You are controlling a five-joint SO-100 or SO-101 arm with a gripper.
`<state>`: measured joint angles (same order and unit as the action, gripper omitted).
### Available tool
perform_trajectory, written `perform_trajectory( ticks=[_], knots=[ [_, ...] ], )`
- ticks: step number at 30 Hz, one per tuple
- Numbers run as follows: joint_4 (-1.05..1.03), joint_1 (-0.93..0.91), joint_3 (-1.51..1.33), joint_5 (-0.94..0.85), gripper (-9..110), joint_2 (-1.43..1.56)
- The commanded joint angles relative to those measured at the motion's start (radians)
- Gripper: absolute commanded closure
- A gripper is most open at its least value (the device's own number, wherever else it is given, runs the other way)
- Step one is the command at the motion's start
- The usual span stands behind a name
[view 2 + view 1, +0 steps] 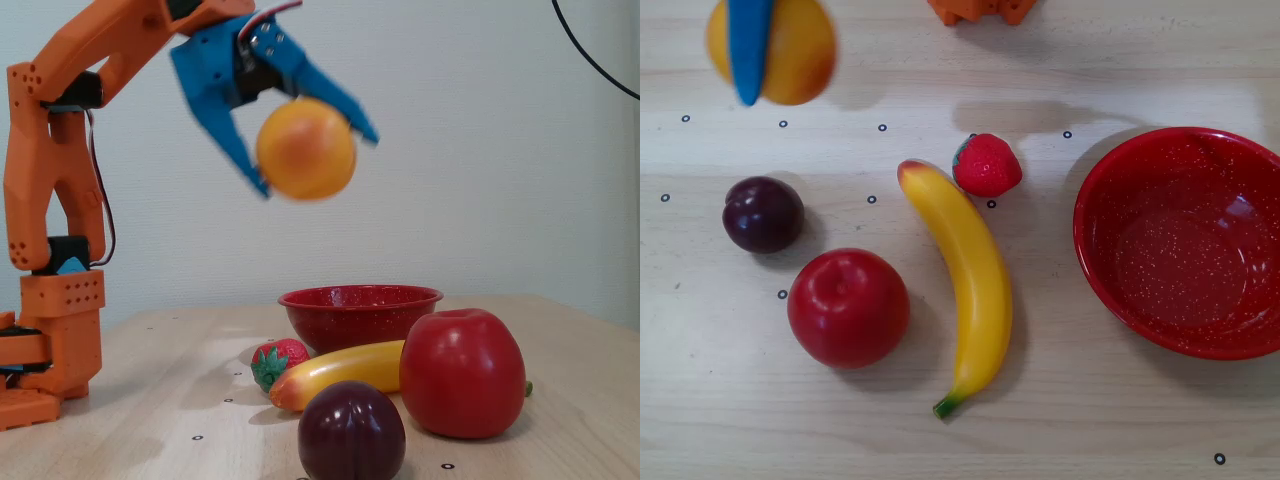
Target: Put the peach in the red bowl.
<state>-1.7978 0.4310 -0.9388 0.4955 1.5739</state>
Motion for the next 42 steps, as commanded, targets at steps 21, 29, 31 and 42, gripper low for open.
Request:
perform_trajectory(
  ticks=[21,29,31,42],
  knots=[
    [0.362,-0.828,-0.167,-0.707,101,0.127],
    [0.486,-0.911,-0.275,-0.577,101,-0.08],
    [0.514,-0.911,-0.272,-0.554,101,-0.143],
    [0.476,-0.919,-0.196,-0.383,59,-0.382]
  ],
)
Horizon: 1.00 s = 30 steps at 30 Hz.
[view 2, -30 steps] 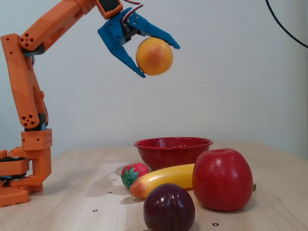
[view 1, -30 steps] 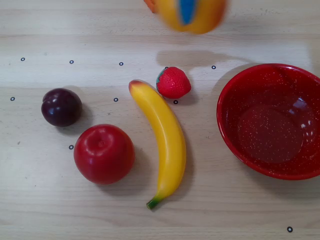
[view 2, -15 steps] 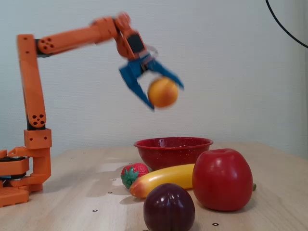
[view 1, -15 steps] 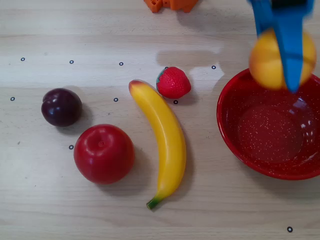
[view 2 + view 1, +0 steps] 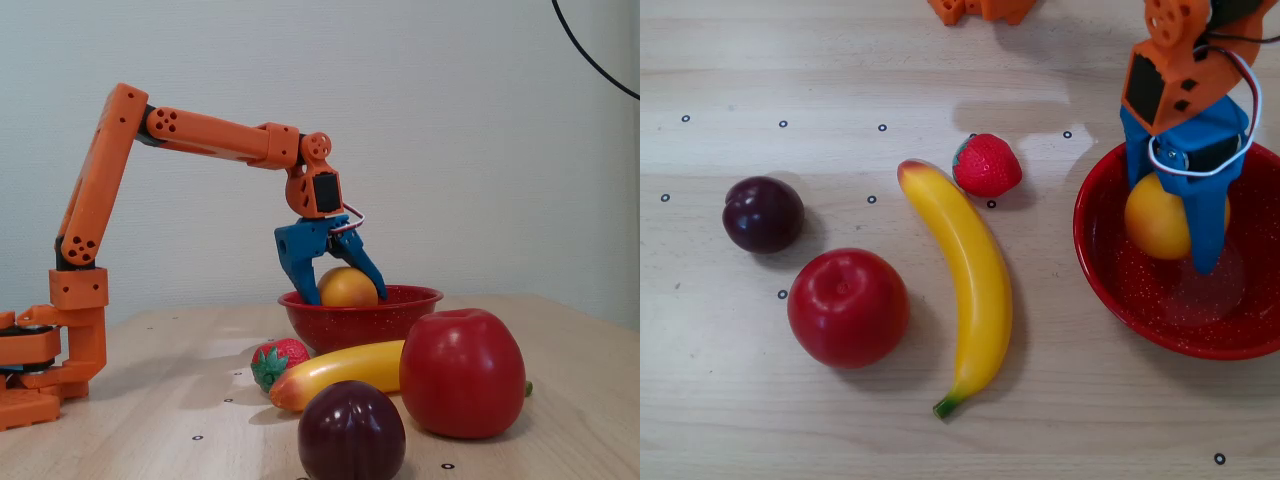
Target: Put the peach in the red bowl.
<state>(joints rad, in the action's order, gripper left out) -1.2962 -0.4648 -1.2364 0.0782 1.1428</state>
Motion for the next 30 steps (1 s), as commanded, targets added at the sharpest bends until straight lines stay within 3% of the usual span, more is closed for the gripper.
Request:
perform_trajectory(
  ticks=[1,9,20,26,30],
  knots=[
    [-0.028,-0.023,0.1,0.04,55,0.041],
    [0.0,-0.023,0.1,0.054,48,0.037],
    [-0.15,0.023,0.262,-0.006,59,0.291],
    [-0.23,0.1,0.138,0.008,63,0.56],
    [-0.259,0.158,-0.014,0.032,72,0.747]
  ],
)
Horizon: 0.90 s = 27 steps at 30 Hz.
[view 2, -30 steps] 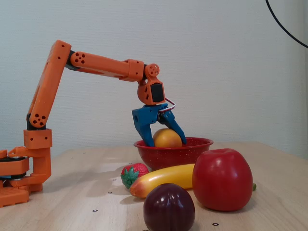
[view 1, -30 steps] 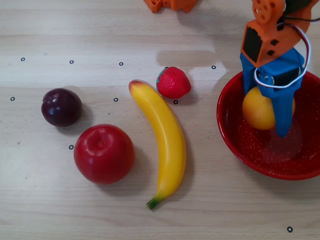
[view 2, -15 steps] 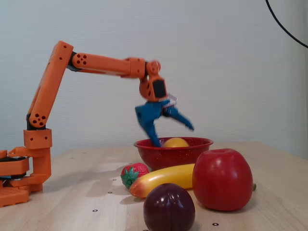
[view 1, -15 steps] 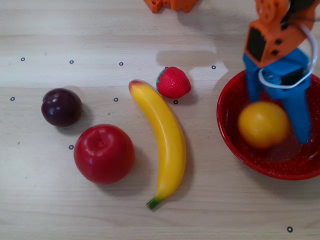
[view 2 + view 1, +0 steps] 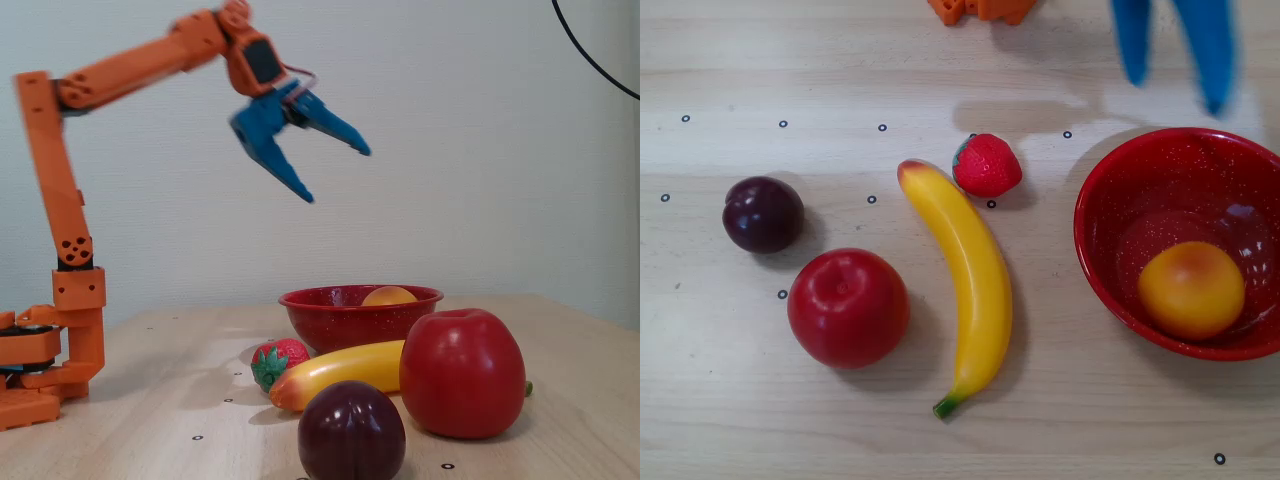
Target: Put the peach in the red bowl.
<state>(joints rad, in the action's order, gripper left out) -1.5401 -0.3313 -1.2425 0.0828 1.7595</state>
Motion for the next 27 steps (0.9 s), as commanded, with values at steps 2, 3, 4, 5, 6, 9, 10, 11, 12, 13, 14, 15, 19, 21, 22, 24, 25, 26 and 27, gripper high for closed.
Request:
perform_trajectory(
  ticks=[2,3,4,5,6,9,10,11,12,13,14,15,19,21,22,24,25,26,27],
  knots=[
    [-0.02,0.058,-0.091,0.035,79,0.221],
    [-0.021,0.075,-0.138,0.041,81,0.264],
    [-0.018,0.092,-0.184,0.048,83,0.307],
    [-0.012,0.11,-0.229,0.051,86,0.348],
    [-0.009,0.127,-0.27,0.055,90,0.385],
    [0.029,0.183,-0.393,0.06,101,0.485],
    [0.046,0.201,-0.434,0.058,101,0.511],
    [0.067,0.219,-0.479,0.058,101,0.54],
    [0.089,0.235,-0.526,0.057,101,0.572],
    [0.114,0.252,-0.578,0.057,101,0.607],
    [0.141,0.267,-0.634,0.057,101,0.647],
    [0.166,0.281,-0.687,0.058,101,0.69],
    [0.212,0.308,-0.867,0.061,101,0.838],
    [0.23,0.319,-0.957,0.06,101,0.919],
    [0.25,0.325,-1.009,0.058,101,0.965],
    [0.285,0.336,-1.1,0.058,101,1.042],
    [0.299,0.339,-1.138,0.06,101,1.071],
    [0.313,0.344,-1.175,0.06,101,1.098],
    [0.327,0.345,-1.209,0.058,101,1.124]
  ],
)
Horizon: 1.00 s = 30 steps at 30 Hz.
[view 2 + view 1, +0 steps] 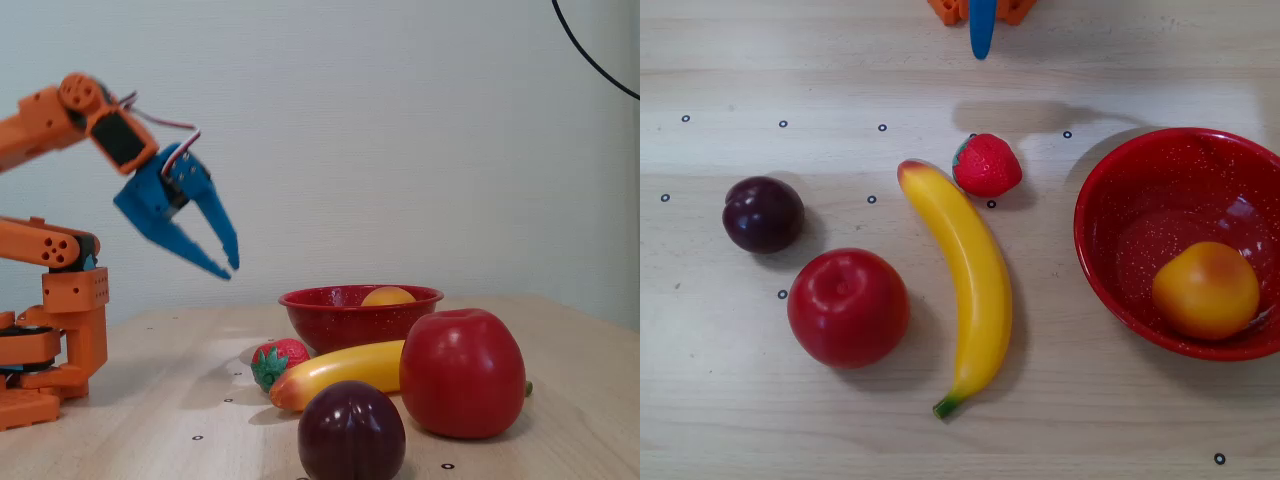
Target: Put the peach in the red bowl.
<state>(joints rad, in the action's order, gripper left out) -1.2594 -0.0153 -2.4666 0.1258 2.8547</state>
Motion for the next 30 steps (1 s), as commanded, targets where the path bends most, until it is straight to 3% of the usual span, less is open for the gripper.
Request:
perform_trajectory(
  ticks=[1,20,30],
  knots=[
    [0.063,0.031,-0.018,0.015,101,0.054],
    [0.638,0.041,-0.652,0.018,101,0.374],
    [0.42,-0.025,-0.652,-0.193,101,0.376]
  ],
)
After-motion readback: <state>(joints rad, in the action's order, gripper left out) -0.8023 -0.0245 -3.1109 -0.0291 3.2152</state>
